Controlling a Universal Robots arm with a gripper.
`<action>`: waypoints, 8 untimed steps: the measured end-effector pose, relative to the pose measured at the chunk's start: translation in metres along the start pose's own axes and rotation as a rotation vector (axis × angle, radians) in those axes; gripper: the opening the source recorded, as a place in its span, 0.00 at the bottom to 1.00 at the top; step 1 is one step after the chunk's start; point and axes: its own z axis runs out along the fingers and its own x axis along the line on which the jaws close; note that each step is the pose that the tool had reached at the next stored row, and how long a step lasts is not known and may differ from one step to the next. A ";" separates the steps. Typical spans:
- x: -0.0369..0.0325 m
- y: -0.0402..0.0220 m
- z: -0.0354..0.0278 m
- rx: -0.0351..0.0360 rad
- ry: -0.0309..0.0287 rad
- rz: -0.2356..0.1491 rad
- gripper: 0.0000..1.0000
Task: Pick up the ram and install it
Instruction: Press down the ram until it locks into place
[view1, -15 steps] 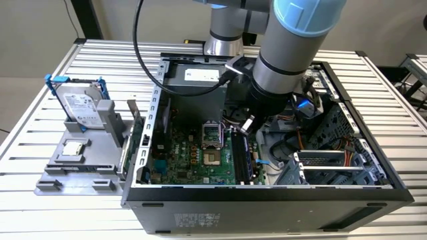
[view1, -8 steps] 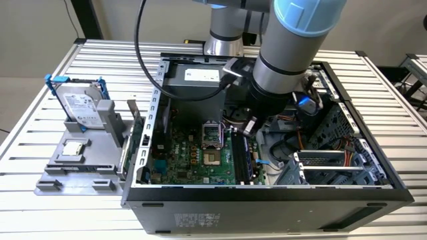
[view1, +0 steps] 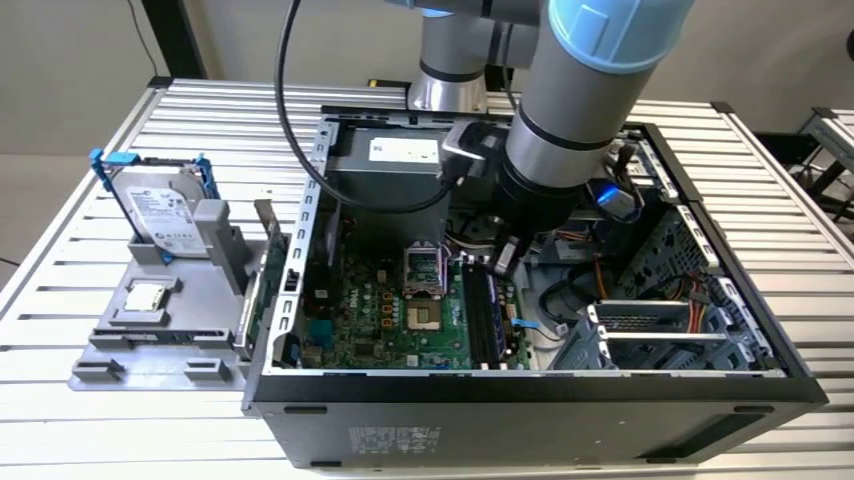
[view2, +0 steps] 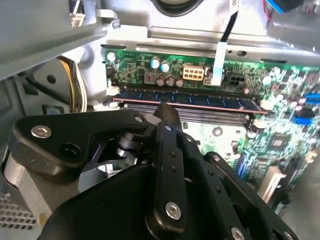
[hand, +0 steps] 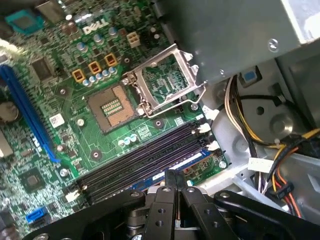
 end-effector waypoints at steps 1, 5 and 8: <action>0.0000 0.0000 0.0000 0.0000 0.0004 -0.018 0.00; 0.0000 0.0000 0.0001 0.0031 0.0004 -0.084 0.00; 0.0000 0.0000 0.0001 0.0046 0.0005 -0.136 0.00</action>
